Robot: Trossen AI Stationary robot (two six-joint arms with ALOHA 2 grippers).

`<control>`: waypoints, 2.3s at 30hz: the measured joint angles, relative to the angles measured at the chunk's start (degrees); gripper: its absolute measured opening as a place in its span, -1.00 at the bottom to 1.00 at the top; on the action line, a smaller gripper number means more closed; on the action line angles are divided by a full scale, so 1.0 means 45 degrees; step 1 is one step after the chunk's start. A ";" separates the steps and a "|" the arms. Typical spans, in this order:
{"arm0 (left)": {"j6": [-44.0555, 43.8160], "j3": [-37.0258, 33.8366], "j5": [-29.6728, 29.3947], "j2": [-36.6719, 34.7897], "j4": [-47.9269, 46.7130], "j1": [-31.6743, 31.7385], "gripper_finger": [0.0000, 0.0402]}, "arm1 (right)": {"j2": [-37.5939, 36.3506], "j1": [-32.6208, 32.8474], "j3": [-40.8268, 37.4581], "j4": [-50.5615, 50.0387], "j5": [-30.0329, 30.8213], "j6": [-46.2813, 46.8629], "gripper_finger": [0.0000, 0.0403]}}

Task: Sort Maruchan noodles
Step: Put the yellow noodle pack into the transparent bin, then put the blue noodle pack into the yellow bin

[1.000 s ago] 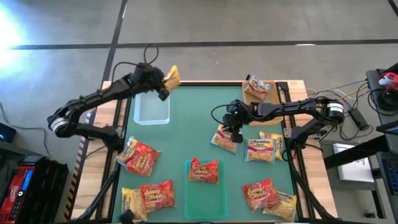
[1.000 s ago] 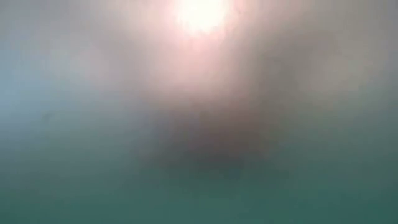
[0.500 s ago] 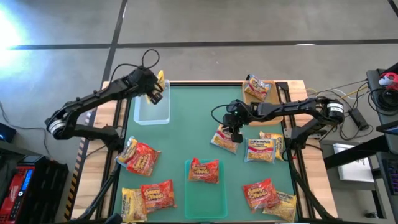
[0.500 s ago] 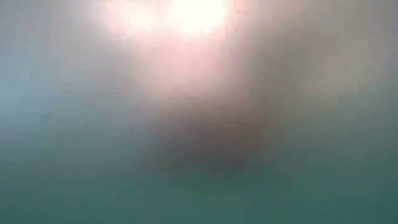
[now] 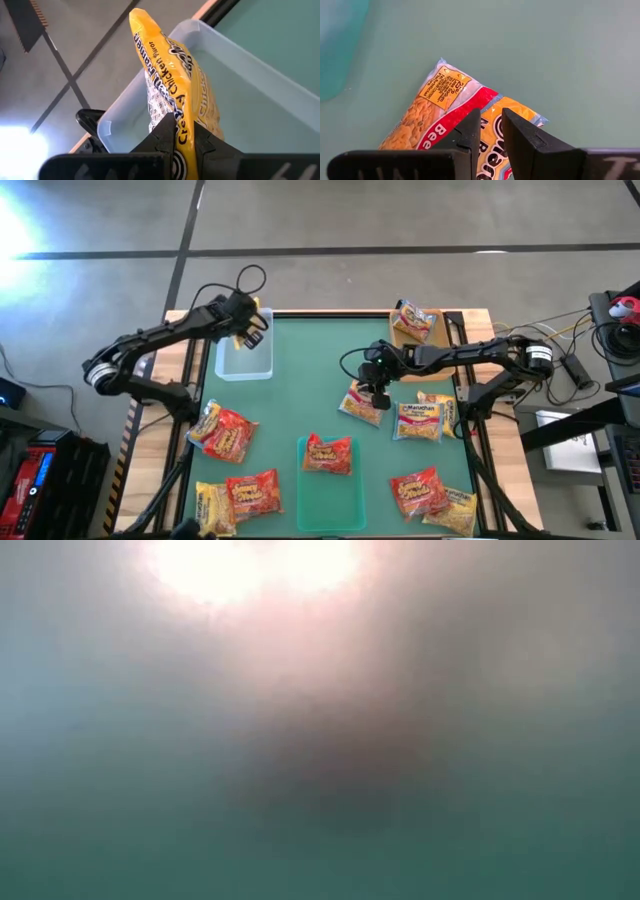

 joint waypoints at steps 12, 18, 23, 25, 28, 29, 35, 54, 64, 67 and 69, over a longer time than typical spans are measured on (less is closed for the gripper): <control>-0.0097 0.0000 -0.1031 0.1364 0.0534 0.0521 -0.99 | -0.0005 0.0000 0.0000 -0.0004 0.0000 0.0070 -0.66; -0.0143 0.0000 -0.2694 0.1968 0.0594 0.0603 -0.90 | -0.0005 0.0000 0.0000 -0.0004 0.0000 0.0073 -0.66; -0.0150 0.0000 -0.2932 0.2253 0.0639 0.0681 -0.80 | -0.0003 0.0000 0.0000 0.0001 0.0005 0.0073 -0.66; -0.0150 0.0000 -0.3184 0.2267 0.0652 0.0686 -0.74 | 0.0000 0.0000 0.0000 0.0001 0.0003 0.0104 -0.66; -0.0167 0.0000 -0.3416 0.2245 0.0651 0.0686 -0.66 | -0.0004 0.0000 0.0000 0.0001 0.0005 0.0175 -0.66; -0.0189 0.0000 -0.3416 0.2225 0.0669 0.0686 -0.64 | -0.0005 0.0000 0.0000 0.0001 0.0005 0.0175 -0.66; -0.0332 0.0000 -0.3413 0.2131 0.0699 0.0622 -0.54 | 0.0000 0.0000 0.0000 0.0006 0.0009 0.0247 -0.66; -0.2256 0.0005 0.5906 0.0326 0.4132 -0.1898 -0.53 | -0.0024 0.0658 0.1049 -0.3776 0.0660 0.8673 -0.66; -0.2581 0.0005 0.5944 0.0865 0.5646 -0.5483 -0.53 | -0.0025 0.2723 0.1248 -0.3668 0.0427 1.0311 -0.66; -0.2909 0.0005 0.5936 0.1205 0.5954 -0.6221 -0.53 | 0.0092 0.3375 0.1229 -0.3739 0.1163 1.0577 -0.66; -0.3029 0.0005 0.5935 0.1493 0.6281 -0.6656 -0.53 | 0.0111 0.3679 0.1229 -0.3733 0.1712 1.0777 -0.66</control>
